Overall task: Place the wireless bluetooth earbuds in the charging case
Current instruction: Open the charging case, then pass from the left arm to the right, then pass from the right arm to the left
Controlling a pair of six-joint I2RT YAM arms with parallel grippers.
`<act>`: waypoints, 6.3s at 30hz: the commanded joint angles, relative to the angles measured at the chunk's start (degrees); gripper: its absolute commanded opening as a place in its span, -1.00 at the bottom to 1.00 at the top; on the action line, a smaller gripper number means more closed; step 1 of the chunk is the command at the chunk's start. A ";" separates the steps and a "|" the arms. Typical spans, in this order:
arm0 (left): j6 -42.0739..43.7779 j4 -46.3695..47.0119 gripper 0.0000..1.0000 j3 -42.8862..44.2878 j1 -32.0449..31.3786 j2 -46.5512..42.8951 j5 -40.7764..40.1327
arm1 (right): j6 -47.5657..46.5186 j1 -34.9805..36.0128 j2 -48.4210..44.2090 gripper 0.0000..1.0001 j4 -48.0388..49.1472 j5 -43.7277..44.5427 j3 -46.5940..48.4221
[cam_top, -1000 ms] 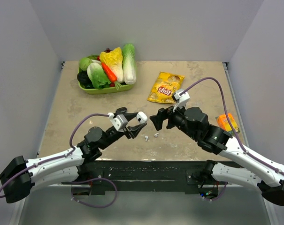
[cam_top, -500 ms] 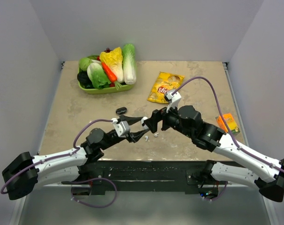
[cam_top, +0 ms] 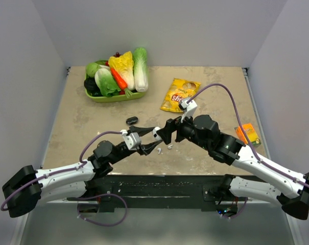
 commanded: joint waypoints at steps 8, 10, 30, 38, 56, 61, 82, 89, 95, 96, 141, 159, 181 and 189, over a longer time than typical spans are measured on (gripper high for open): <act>1.08 2.72 -1.00 0.85 -0.66 -0.60 -1.95 | 0.37 0.12 1.09 0.79 0.66 -0.47 1.54; 0.91 2.72 -1.00 0.68 -0.66 -0.77 -2.04 | 0.29 0.12 1.35 0.78 0.23 0.40 1.36; 0.55 3.07 -1.00 -0.64 -0.92 -2.35 -3.54 | 1.25 0.03 -1.81 0.75 -3.12 8.75 1.10; 0.29 2.90 -1.00 -0.29 -1.01 -1.39 -4.33 | 0.64 0.12 -4.98 0.65 4.00 0.24 0.04; 0.46 3.51 -1.00 -0.82 -1.19 -1.92 -3.89 | 2.22 0.03 1.27 0.11 4.79 -0.82 0.22; 0.38 4.04 -1.00 -0.99 -1.27 -1.74 -3.71 | 2.92 -0.32 1.97 -0.03 5.50 -1.00 0.22; -1.11 5.71 -1.00 -2.22 -1.71 -1.21 -4.24 | 0.13 -1.29 1.53 -0.90 6.11 -2.15 -1.01; -7.18 -5.53 0.48 3.12 -1.71 -0.16 -1.62 | -12.97 -1.20 -2.07 -1.00 1.20 -1.17 2.85; -9.55 -9.32 1.00 4.19 -1.63 -2.26 -1.42 | -17.20 -0.67 -4.27 -1.00 -0.21 -4.15 3.73; -9.55 -9.76 1.00 4.45 -1.63 -3.14 -1.43 | -17.64 -0.58 -4.36 -1.00 -0.39 -4.34 3.73; -20.63 2.02 0.00 7.01 7.34 4.33 31.97 | -25.20 6.71 -4.36 -1.00 -4.00 -8.21 5.49; -21.86 2.89 0.11 6.92 7.34 4.24 31.97 | -24.76 6.71 -4.01 -1.00 -3.64 -8.21 5.14; -23.44 7.46 -0.94 5.69 7.25 6.43 33.64 | -23.27 6.71 -4.10 -1.00 -2.94 -7.95 4.61; -26.34 15.63 -1.00 1.91 7.25 7.05 32.50 | -21.25 6.71 -3.83 -0.90 -2.15 -8.12 5.05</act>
